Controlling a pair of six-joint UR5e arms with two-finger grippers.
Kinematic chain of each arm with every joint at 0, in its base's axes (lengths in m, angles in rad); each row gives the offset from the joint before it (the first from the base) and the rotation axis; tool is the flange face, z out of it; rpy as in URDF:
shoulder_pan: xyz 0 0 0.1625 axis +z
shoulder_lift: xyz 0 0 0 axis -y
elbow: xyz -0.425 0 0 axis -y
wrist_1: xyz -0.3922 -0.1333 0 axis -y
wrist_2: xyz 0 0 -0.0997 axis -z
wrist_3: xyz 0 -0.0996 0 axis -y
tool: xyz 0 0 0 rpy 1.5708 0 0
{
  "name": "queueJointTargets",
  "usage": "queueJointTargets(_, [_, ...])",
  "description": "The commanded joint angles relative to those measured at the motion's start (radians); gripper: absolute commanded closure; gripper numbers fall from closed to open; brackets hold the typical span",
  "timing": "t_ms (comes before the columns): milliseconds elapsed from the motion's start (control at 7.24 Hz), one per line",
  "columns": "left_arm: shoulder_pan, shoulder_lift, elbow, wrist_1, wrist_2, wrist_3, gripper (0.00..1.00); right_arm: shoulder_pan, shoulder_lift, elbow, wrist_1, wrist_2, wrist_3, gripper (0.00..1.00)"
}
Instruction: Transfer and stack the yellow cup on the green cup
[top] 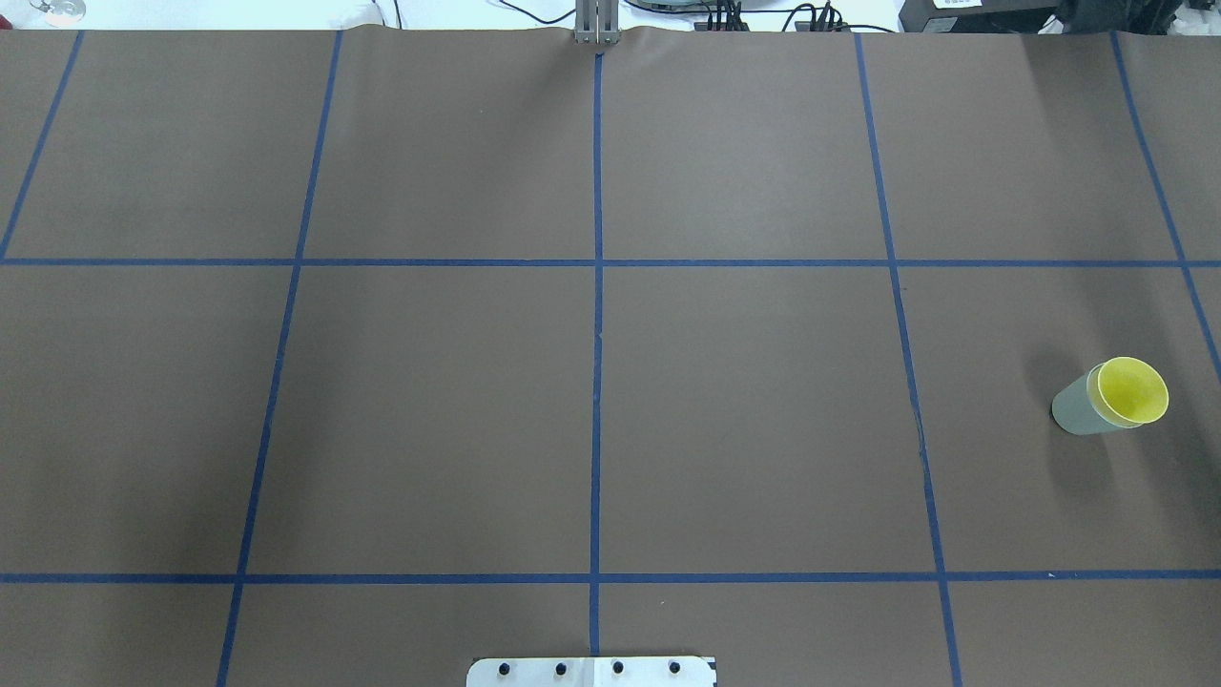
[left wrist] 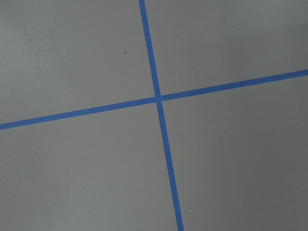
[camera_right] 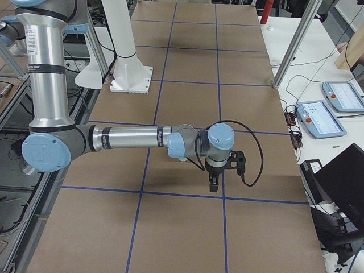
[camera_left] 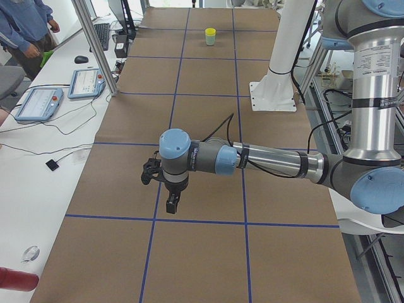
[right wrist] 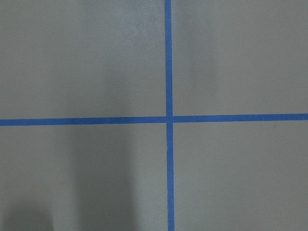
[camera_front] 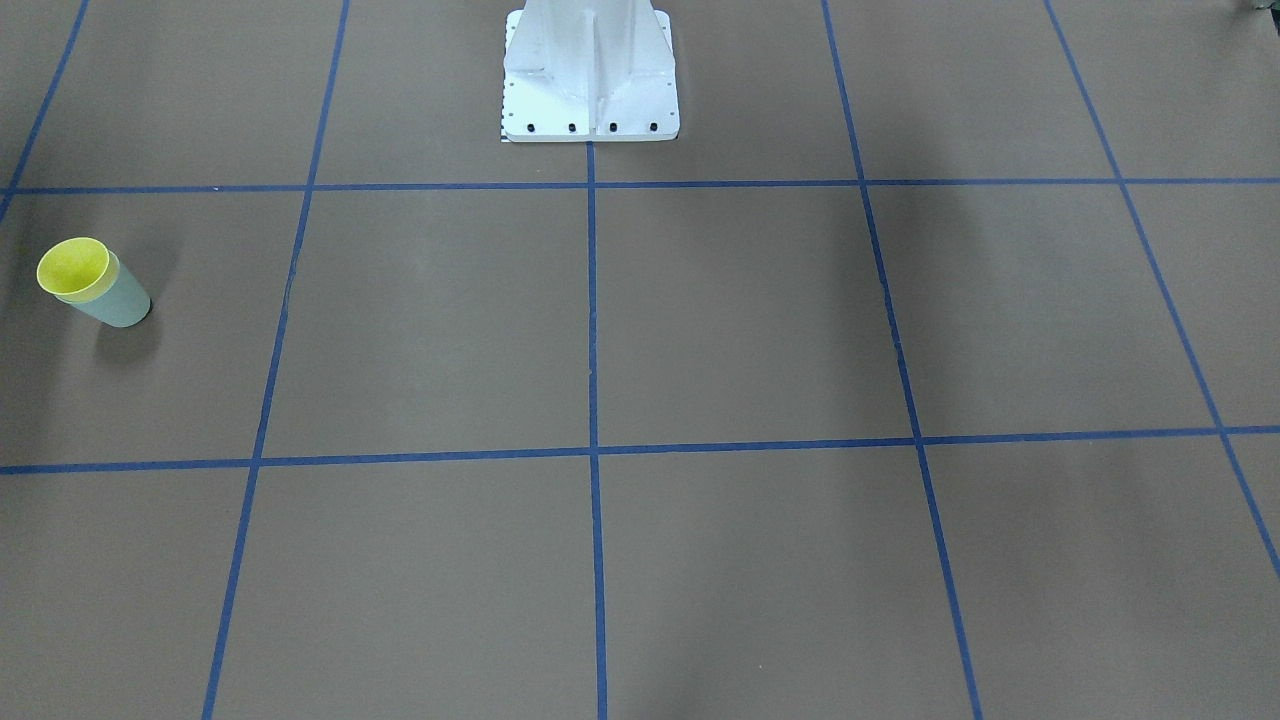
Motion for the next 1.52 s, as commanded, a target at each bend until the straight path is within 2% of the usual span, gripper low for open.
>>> queueJointTargets(0, [0.001,0.001,-0.031,0.008,-0.007,0.0,0.0,0.0,0.0,0.002,0.001,-0.002,-0.003,0.0])
queueJointTargets(138, [0.003,-0.01,-0.019,0.008,-0.033,0.0,0.0,0.0,-0.003,0.002,0.001,0.003,-0.003,0.0])
queueJointTargets(1381, [0.003,-0.041,-0.024,0.06,-0.035,-0.005,0.0,0.0,-0.005,-0.004,0.006,0.0,-0.006,0.0])
